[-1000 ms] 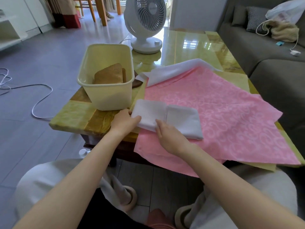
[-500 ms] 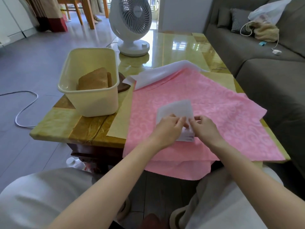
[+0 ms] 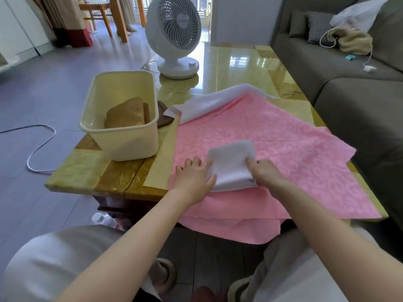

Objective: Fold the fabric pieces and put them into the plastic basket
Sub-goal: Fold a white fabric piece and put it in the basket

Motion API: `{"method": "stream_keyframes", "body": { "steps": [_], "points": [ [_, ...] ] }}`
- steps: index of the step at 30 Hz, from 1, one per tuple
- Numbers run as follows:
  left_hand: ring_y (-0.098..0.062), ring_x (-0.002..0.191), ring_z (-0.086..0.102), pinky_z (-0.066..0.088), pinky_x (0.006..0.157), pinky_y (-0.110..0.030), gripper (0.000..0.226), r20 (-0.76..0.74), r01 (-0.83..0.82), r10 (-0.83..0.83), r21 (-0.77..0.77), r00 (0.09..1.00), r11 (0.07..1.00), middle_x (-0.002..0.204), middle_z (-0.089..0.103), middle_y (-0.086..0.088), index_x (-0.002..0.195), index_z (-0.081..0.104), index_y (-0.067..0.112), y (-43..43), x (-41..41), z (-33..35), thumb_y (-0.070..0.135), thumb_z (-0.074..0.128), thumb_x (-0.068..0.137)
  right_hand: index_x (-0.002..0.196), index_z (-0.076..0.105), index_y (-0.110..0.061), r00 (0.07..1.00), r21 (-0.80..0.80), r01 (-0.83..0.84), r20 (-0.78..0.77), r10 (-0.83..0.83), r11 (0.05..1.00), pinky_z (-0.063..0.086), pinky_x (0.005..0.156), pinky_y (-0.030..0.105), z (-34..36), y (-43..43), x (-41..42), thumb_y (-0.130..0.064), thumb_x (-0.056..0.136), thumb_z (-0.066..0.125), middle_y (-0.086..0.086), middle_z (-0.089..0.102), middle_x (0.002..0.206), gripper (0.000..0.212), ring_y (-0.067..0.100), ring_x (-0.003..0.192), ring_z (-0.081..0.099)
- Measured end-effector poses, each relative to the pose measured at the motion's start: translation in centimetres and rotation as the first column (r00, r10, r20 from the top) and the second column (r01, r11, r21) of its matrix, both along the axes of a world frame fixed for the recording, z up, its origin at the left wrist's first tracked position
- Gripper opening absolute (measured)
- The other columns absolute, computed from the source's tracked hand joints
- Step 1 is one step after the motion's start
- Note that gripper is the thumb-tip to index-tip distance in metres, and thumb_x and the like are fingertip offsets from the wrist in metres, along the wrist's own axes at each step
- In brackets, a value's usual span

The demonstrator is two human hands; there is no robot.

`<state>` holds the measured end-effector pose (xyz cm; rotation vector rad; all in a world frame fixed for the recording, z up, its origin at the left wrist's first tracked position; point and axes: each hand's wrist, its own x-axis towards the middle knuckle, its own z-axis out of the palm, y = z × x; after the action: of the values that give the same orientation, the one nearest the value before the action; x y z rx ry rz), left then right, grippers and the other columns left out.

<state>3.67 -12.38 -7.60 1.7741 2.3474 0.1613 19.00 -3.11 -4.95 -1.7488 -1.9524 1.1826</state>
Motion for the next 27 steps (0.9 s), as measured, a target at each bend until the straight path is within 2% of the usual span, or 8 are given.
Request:
{"method": "stream_keyframes", "body": {
  "steps": [2,5,12,15,18,23,25,27],
  "points": [
    [-0.028,0.122,0.035,0.031,0.097,-0.044,0.052,0.003,0.012,-0.012,-0.005,1.0,1.0,0.138,0.038,-0.009,0.147,0.022,0.025,0.2,-0.1,0.0,0.039,0.03,0.098,0.071,0.055,-0.006,0.998,-0.002,-0.012,-0.054,0.012,1.0,0.034,0.055,0.028,1.0,0.1,-0.3,-0.027,0.094,0.049,0.009,0.053,0.072,0.031,0.022,0.065,0.048],
    [-0.029,0.117,0.038,0.033,0.095,-0.042,0.044,-0.007,-0.005,0.005,0.007,1.0,1.0,0.131,0.042,-0.011,0.14,0.033,0.022,0.1,-0.6,-0.1,0.033,0.031,0.098,0.057,0.047,-0.012,0.996,0.069,-0.076,-0.043,0.079,0.995,0.034,0.058,0.029,3.1,0.5,-1.2,-0.02,0.09,0.053,0.008,0.049,0.064,0.034,0.023,0.064,0.047],
    [-0.029,0.111,0.041,0.039,0.092,-0.038,0.029,0.016,0.002,-0.002,-0.003,1.0,1.0,0.123,0.045,-0.013,0.121,0.048,0.011,0.3,-2.6,0.7,0.015,0.035,0.096,0.102,0.058,-0.002,0.961,0.358,-0.233,0.229,0.157,0.904,0.041,0.072,0.033,8.8,2.0,-5.3,-0.026,0.089,0.047,0.017,0.064,0.1,0.029,0.033,0.094,0.059],
    [-0.026,0.116,0.044,0.041,0.096,-0.035,0.029,0.1,-0.003,-0.003,0.058,0.995,0.998,0.129,0.044,-0.011,0.124,0.051,0.012,0.8,-4.2,3.8,0.017,0.041,0.097,0.099,0.054,-0.003,0.948,0.449,-0.288,0.26,0.185,0.846,0.04,0.071,0.034,11.4,2.2,-7.7,-0.022,0.09,0.045,0.017,0.062,0.098,0.023,0.034,0.094,0.058],
    [-0.026,0.117,0.049,0.044,0.095,-0.034,0.025,0.138,-0.026,-0.015,0.29,0.99,0.957,0.129,0.045,-0.011,0.117,0.057,0.01,1.1,-6.4,7.8,0.015,0.045,0.096,0.093,0.053,-0.007,0.951,0.569,-0.304,0.232,0.206,0.764,0.036,0.066,0.031,13.9,1.8,-10.2,-0.02,0.091,0.043,0.014,0.058,0.087,0.016,0.031,0.081,0.053],
    [-0.02,0.083,0.052,0.037,0.069,-0.024,0.016,0.168,-0.202,0.123,0.618,0.978,0.76,0.097,0.051,-0.004,0.098,0.064,0.006,0.1,-12.0,13.1,0.009,0.049,0.092,0.111,0.054,-0.006,0.96,0.735,-0.246,0.095,0.264,0.631,0.033,0.069,0.029,16.3,0.5,-14.7,-0.023,0.095,0.044,0.013,0.063,0.098,0.026,0.034,0.094,0.058],
    [-0.022,0.092,0.052,0.039,0.074,-0.028,0.018,0.151,-0.278,0.238,0.647,0.96,0.71,0.102,0.055,-0.009,0.1,0.064,0.007,-0.8,-14.7,13.9,0.009,0.049,0.09,0.112,0.054,-0.006,0.951,0.754,-0.228,0.036,0.307,0.616,0.035,0.07,0.029,16.4,-0.2,-16.5,-0.023,0.096,0.044,0.013,0.063,0.1,0.025,0.032,0.094,0.058],
    [-0.028,0.109,0.048,0.038,0.089,-0.036,0.025,0.076,-0.354,0.378,0.556,0.923,0.752,0.115,0.053,-0.012,0.112,0.061,0.011,-1.5,-17.6,13.8,0.013,0.05,0.09,0.11,0.054,-0.005,0.935,0.744,-0.254,0.026,0.353,0.618,0.034,0.07,0.029,15.9,-0.7,-18.3,-0.022,0.096,0.044,0.013,0.063,0.1,0.024,0.032,0.093,0.058]
  ]
}}
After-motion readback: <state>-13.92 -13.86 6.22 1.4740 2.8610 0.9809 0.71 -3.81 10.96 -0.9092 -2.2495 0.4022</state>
